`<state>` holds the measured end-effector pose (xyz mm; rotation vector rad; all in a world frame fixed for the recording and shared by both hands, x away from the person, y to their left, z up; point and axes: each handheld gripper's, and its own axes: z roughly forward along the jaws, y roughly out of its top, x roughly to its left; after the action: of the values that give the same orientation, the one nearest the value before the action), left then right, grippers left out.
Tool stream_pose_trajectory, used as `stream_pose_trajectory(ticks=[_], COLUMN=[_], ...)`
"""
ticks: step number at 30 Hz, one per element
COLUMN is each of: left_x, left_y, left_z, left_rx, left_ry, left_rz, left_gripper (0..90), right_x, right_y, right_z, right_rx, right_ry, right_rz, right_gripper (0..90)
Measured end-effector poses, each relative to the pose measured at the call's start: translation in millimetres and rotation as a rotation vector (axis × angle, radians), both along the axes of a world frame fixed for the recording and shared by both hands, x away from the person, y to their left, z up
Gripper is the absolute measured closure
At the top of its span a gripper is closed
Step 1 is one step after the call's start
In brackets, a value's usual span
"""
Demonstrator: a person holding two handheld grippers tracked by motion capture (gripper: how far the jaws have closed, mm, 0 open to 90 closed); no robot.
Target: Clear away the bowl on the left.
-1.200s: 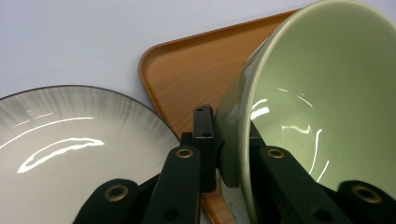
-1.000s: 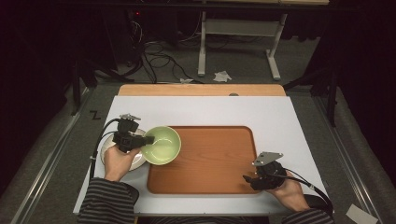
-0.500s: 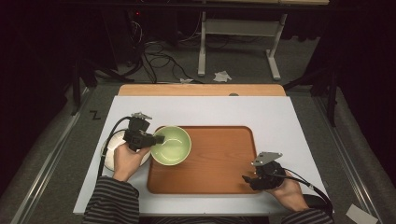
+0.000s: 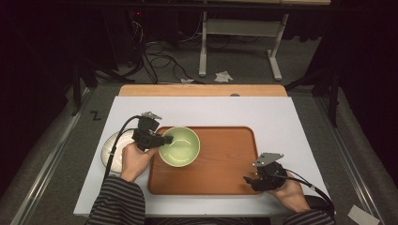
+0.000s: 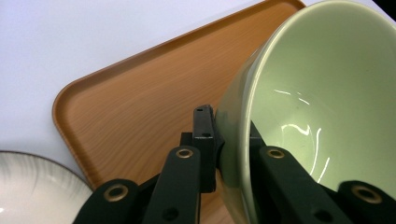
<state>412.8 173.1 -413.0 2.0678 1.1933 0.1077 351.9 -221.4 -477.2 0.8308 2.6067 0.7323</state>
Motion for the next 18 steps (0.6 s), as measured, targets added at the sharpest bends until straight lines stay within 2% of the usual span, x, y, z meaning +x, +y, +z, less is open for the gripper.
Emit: stream_pose_trajectory(ticks=[7, 18], left_x=[5.7, 13.4], left_y=[-19.7, -34.7], left_z=[-0.1, -5.2], left_rx=[0.002, 0.014], left_ry=[0.001, 0.009], left_rz=[-0.037, -0.058], left_gripper=[83.6, 83.5], right_x=[-0.1, -0.2], right_y=[0.1, 0.1], right_z=[-0.2, -0.1], right_rx=[0.000, -0.003], right_ry=[0.002, -0.002], right_rz=[0.001, 0.003], right_gripper=[34.9, 34.9])
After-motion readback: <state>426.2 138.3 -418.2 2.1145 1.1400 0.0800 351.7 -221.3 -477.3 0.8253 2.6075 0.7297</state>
